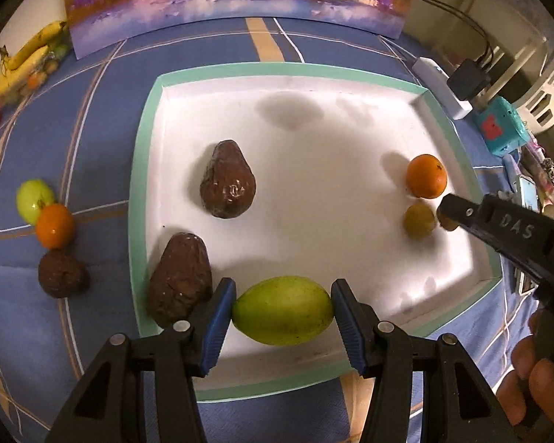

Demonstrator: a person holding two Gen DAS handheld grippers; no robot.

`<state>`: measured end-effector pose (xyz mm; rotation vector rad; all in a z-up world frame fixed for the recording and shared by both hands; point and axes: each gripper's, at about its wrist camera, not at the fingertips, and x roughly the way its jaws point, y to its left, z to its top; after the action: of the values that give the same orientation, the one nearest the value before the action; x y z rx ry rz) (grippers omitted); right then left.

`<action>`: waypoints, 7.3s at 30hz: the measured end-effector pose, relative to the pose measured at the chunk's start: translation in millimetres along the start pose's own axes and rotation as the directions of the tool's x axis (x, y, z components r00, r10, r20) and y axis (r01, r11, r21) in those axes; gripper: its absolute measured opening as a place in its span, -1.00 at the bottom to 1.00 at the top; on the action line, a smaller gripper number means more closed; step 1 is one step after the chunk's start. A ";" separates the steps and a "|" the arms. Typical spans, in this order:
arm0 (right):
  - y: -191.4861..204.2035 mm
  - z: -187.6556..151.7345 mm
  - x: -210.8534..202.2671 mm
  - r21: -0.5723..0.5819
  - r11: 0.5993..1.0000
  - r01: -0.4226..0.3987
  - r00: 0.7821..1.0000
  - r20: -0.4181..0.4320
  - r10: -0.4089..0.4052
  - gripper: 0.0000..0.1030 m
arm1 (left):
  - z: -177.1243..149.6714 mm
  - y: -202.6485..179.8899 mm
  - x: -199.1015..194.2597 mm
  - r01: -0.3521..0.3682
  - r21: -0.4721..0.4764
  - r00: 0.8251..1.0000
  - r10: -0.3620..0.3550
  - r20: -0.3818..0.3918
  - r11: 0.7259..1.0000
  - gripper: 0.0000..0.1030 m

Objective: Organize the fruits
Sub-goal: 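Carry the green fruit into the tray with the left gripper while the right gripper releases the tan fruit there, then withdraw both open grippers from the tray toward the remaining fruits, then grasp an orange with the right gripper while the left gripper grasps a second green fruit, then carry the orange into the tray with the right gripper while the left gripper places the green fruit there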

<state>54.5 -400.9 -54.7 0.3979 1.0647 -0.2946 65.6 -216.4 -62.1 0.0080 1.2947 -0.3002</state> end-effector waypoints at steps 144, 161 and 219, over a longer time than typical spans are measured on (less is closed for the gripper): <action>281.6 -96.8 30.7 -0.529 0.754 -0.389 0.919 -0.276 0.281 -0.07 | 23.0 307.3 -49.3 0.019 -0.591 0.985 0.087 0.150 0.807 0.91; 237.1 -48.7 -5.6 -0.477 0.831 -0.285 0.958 -0.109 0.266 -0.28 | 32.5 269.7 -40.9 0.079 -0.498 0.988 0.000 0.157 0.864 0.78; 71.3 61.7 7.5 -0.366 0.928 -0.077 0.989 0.092 0.119 -0.28 | 90.8 91.3 -53.8 0.090 -0.212 0.972 -0.040 0.232 0.973 -0.02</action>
<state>136.3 -365.6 -22.8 0.1007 0.9602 -0.0268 158.9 -132.8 -0.6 -0.2524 1.0957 -0.2053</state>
